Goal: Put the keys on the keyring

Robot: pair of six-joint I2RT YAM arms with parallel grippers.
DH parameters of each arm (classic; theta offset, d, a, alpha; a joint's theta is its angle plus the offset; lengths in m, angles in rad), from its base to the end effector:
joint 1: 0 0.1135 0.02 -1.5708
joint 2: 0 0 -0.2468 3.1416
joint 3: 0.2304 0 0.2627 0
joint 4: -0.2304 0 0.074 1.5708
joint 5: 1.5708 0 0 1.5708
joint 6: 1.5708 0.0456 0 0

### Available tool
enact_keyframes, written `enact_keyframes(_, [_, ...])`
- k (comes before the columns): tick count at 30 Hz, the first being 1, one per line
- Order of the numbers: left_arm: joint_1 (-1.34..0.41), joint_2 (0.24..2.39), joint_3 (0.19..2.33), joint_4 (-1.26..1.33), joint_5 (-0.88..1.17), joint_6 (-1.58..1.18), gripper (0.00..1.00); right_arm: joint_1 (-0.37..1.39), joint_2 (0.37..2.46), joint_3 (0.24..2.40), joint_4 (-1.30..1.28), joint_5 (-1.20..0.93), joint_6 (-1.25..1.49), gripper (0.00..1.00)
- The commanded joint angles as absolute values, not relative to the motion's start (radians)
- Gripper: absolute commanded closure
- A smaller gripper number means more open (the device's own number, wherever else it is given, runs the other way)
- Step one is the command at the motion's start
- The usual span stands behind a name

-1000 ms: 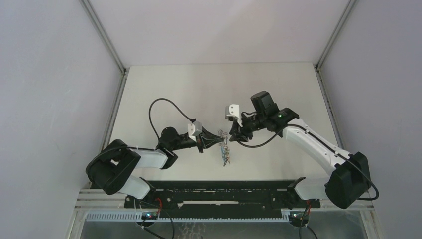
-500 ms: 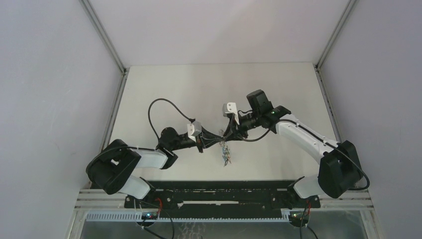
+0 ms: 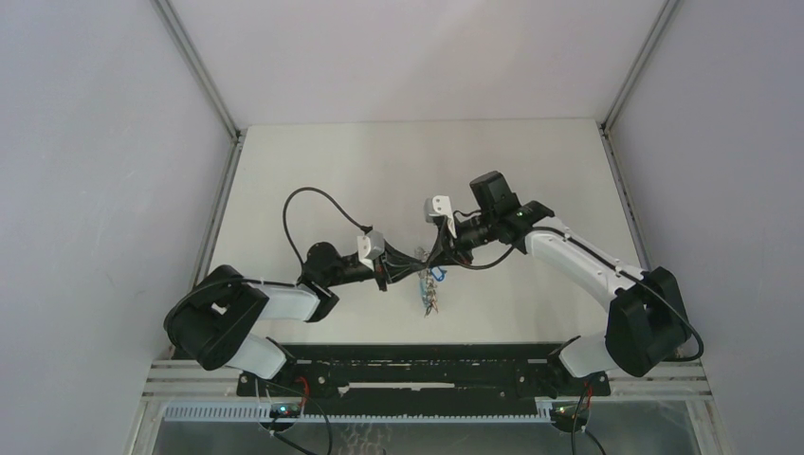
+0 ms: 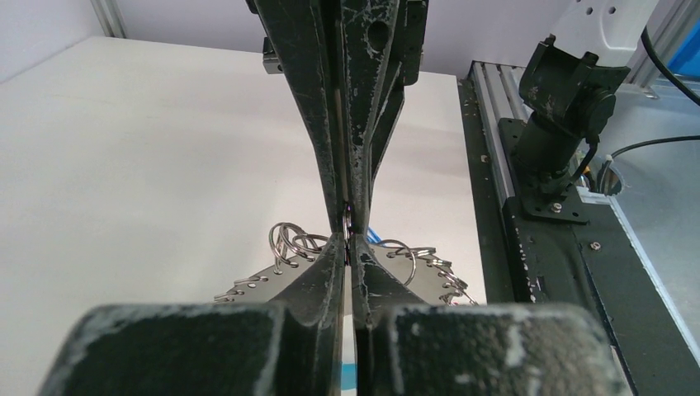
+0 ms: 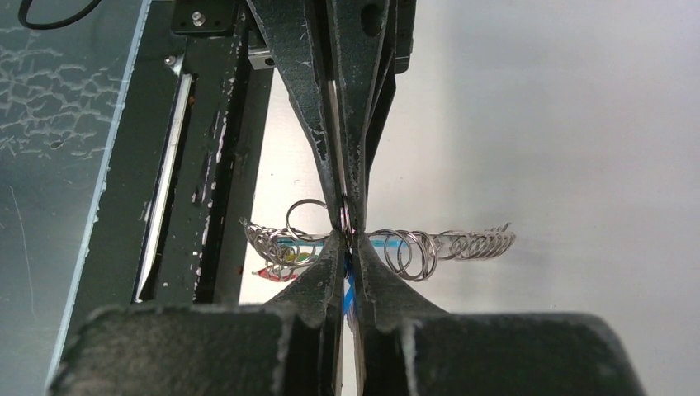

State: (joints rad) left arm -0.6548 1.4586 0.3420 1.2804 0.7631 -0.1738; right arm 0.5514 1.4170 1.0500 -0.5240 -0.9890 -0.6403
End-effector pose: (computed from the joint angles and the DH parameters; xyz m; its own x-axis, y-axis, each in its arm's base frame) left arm 0.1902 -0.1858 0.1727 -0.0422 -0.1251 -0.9912 0.9886 0.1384 -0.0596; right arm 0.2396 0.1921 0.2446 -0.0920 -0.4420 -0.8923 -0.9854 -0.0887 0.1455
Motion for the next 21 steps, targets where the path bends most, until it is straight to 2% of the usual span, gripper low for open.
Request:
enact_keyframes(1, [-0.66, 1.45, 0.354, 1.322, 0.783, -0.176, 0.91, 0.578, 1.394, 1.102, -0.591, -0.929, -0.69, 1.0])
enact_keyframes(11, [-0.66, 1.423, 0.378, 1.197, 0.801, -0.132, 0.83, 0.665, 1.455, 1.229, -0.766, -0.732, -0.73, 1.0])
enact_keyframes(21, [-0.661, 1.421, 0.399, 1.155, 0.828, -0.127, 0.83, 0.726, 1.519, 1.345, -0.863, -0.64, -0.752, 1.0])
